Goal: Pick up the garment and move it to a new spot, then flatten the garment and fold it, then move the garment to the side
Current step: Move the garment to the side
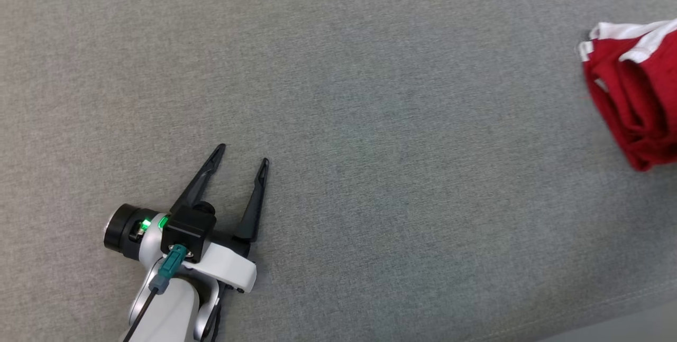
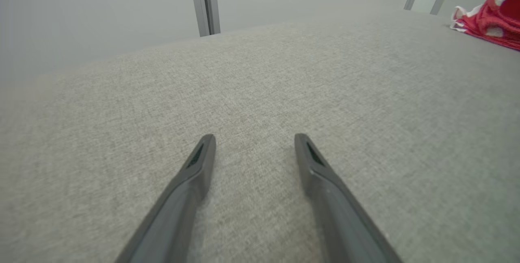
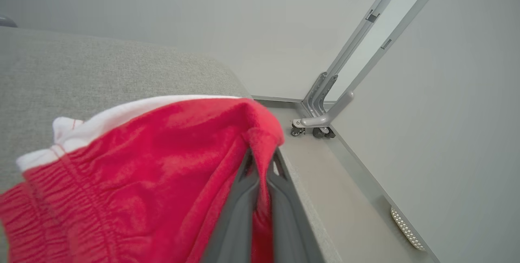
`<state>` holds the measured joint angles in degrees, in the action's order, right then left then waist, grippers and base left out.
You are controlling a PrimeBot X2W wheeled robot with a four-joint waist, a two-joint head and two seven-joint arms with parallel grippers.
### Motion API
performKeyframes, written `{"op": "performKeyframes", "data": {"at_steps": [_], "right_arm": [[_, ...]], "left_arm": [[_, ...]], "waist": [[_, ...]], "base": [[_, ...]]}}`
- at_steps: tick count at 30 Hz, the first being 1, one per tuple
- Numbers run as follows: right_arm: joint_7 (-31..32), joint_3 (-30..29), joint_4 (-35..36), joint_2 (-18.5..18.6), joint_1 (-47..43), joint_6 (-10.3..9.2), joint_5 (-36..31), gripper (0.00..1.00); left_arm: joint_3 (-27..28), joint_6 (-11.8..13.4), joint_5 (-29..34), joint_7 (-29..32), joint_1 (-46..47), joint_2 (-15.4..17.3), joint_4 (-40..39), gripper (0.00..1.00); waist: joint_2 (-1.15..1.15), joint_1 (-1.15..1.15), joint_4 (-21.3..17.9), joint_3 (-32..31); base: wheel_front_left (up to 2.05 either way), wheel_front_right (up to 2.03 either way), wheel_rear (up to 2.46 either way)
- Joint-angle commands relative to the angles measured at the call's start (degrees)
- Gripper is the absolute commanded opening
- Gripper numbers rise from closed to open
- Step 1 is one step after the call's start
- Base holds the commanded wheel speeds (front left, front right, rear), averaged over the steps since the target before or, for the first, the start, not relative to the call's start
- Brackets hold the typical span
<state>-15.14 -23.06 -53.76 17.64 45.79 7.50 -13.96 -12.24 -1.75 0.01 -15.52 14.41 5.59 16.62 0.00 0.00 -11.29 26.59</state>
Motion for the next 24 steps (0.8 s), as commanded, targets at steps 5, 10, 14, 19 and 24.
{"op": "performKeyframes", "data": {"at_steps": [5,10,14,19,24], "right_arm": [[0.02,-5.74,1.99,-0.25,1.61,-0.02,-5.42,1.0],[0.02,-8.96,6.61,-2.19,1.16,-0.02,-7.69,1.0],[0.02,-4.67,11.47,-5.03,-0.74,-0.02,-4.65,1.0],[0.02,1.59,17.94,-9.08,-5.72,-0.02,1.02,1.0],[0.02,7.42,21.65,-11.1,-11.75,-0.02,6.13,1.0]], "left_arm": [[0.91,1.01,0.0,0.76,-1.4,2.52,3.11,1.0],[0.81,1.6,-0.77,0.64,-1.74,1.38,2.64,1.0],[1.29,2.12,-1.38,0.51,-2.23,0.53,2.33,1.0],[2.29,2.8,-2.17,0.39,-3.19,-0.22,2.03,1.0],[3.48,3.37,-2.73,0.38,-4.7,-0.93,2.18,1.0]], "waist": [[0.0,0.0,1.03,-0.16],[0.0,0.0,1.72,-1.83],[0.0,0.0,2.12,-4.15],[0.0,0.0,3.14,-7.36],[0.0,0.0,5.06,-10.56]], "base": [[0.0,0.0,0.0],[0.0,0.0,0.0],[0.0,0.0,0.0],[0.0,0.0,0.0],[0.0,0.0,0.0]]}}
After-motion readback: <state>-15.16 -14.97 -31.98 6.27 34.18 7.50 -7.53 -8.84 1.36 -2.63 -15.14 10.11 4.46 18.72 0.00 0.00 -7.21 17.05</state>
